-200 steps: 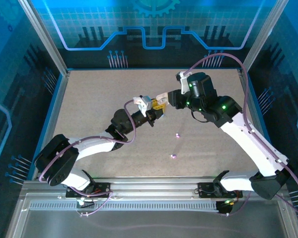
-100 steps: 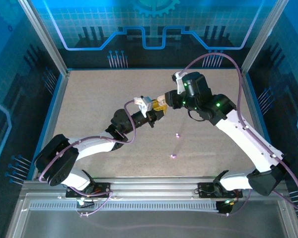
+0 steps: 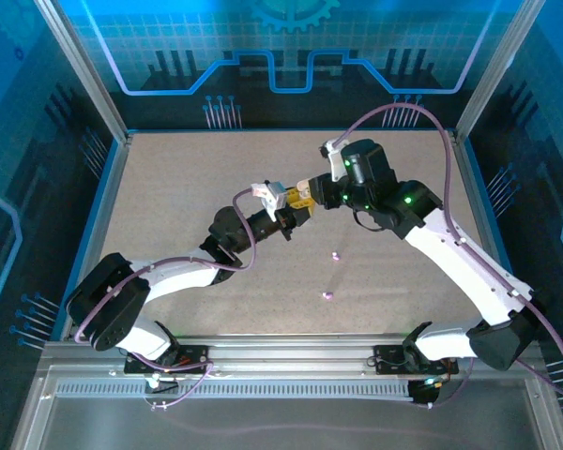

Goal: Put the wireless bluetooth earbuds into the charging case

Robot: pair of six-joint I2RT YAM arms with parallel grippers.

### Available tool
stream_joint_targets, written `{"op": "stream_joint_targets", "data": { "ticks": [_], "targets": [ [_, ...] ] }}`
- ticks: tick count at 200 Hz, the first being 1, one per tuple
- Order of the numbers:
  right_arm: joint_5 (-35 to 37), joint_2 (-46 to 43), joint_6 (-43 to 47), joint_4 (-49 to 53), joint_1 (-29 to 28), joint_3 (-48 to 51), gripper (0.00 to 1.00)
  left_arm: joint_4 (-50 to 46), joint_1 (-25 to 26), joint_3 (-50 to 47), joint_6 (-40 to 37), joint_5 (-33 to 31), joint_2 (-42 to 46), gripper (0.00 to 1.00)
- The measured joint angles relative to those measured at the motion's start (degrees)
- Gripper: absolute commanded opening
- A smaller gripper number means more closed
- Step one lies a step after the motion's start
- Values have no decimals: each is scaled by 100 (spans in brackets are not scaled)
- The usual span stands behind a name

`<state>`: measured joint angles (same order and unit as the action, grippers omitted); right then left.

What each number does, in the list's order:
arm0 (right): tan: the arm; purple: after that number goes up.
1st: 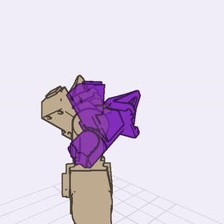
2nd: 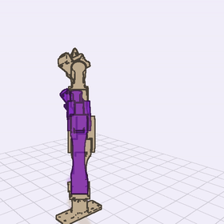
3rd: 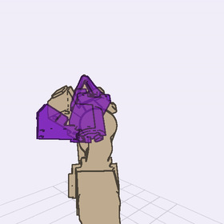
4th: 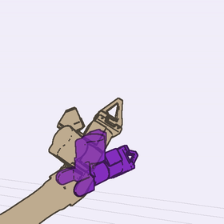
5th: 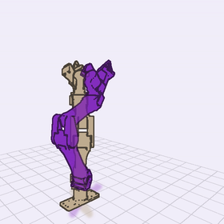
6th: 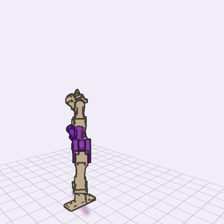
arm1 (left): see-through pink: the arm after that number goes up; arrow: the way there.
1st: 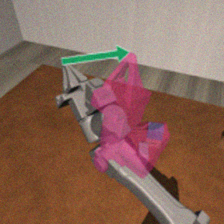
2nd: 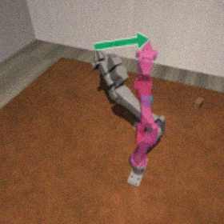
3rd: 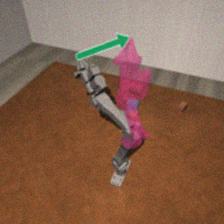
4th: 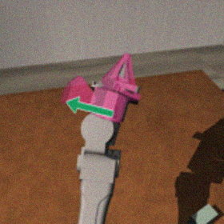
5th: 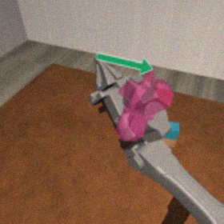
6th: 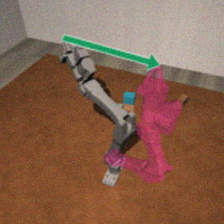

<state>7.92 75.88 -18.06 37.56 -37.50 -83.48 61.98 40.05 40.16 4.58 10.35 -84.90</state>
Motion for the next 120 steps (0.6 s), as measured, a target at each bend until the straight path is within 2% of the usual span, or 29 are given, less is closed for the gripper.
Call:
{"op": "stream_joint_targets", "data": {
  "ticks": [120],
  "targets": [
    [-236, -282, 225, -7, 2, 267, 35, 4, 20, 0, -9, 2, -2, 22]
  ]
}}
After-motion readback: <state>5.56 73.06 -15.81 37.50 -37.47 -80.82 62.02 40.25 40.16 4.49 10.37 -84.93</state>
